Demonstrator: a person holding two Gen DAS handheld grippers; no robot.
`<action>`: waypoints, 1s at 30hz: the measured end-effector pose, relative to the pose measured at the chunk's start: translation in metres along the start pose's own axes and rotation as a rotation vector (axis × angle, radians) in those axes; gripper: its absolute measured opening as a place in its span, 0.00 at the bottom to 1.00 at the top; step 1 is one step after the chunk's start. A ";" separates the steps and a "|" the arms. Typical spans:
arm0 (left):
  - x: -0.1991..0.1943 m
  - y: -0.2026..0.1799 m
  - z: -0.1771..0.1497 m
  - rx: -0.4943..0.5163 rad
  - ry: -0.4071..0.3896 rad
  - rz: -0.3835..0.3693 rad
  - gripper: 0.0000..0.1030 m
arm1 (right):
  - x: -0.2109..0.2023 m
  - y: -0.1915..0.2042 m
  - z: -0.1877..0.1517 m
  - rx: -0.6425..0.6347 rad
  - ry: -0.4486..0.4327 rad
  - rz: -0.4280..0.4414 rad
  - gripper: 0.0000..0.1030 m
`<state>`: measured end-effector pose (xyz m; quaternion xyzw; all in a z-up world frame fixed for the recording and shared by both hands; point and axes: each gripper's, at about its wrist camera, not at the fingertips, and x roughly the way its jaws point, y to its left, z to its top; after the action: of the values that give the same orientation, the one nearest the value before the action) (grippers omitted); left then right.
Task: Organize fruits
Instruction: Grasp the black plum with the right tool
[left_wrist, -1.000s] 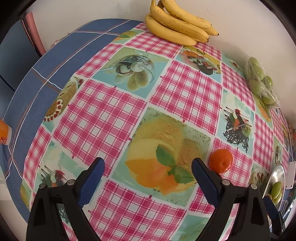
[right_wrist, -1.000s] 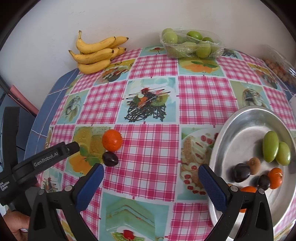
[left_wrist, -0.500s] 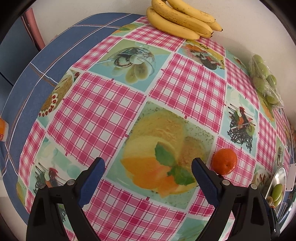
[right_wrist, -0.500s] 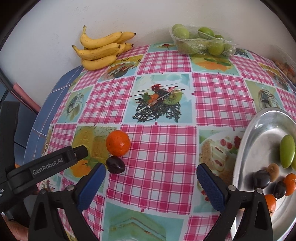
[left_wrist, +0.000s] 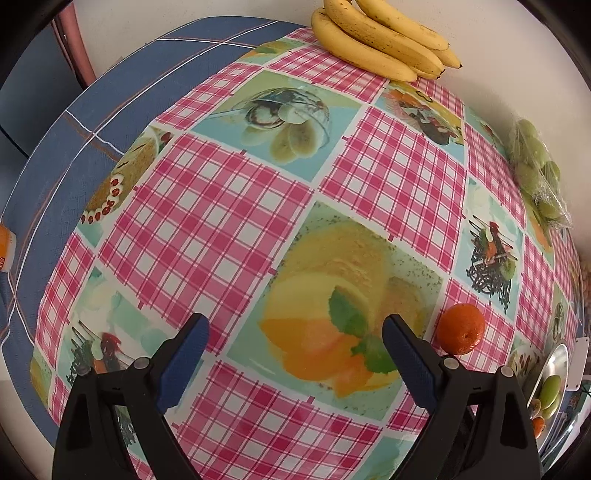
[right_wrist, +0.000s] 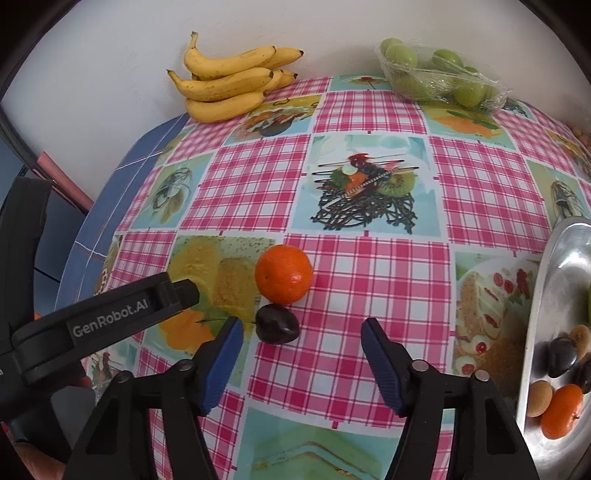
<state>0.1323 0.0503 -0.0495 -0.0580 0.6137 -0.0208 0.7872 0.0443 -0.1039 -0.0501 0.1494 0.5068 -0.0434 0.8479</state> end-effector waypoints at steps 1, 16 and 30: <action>-0.001 -0.001 -0.002 -0.001 -0.002 0.001 0.92 | 0.001 0.002 0.000 -0.004 0.001 0.003 0.59; -0.006 0.010 -0.005 -0.035 0.013 -0.003 0.92 | 0.013 0.014 -0.001 0.000 0.014 0.018 0.33; -0.006 0.003 -0.002 -0.018 0.005 -0.008 0.92 | 0.010 0.010 0.000 0.016 0.011 0.040 0.27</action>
<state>0.1284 0.0536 -0.0447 -0.0676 0.6156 -0.0184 0.7849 0.0514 -0.0933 -0.0565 0.1667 0.5080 -0.0298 0.8445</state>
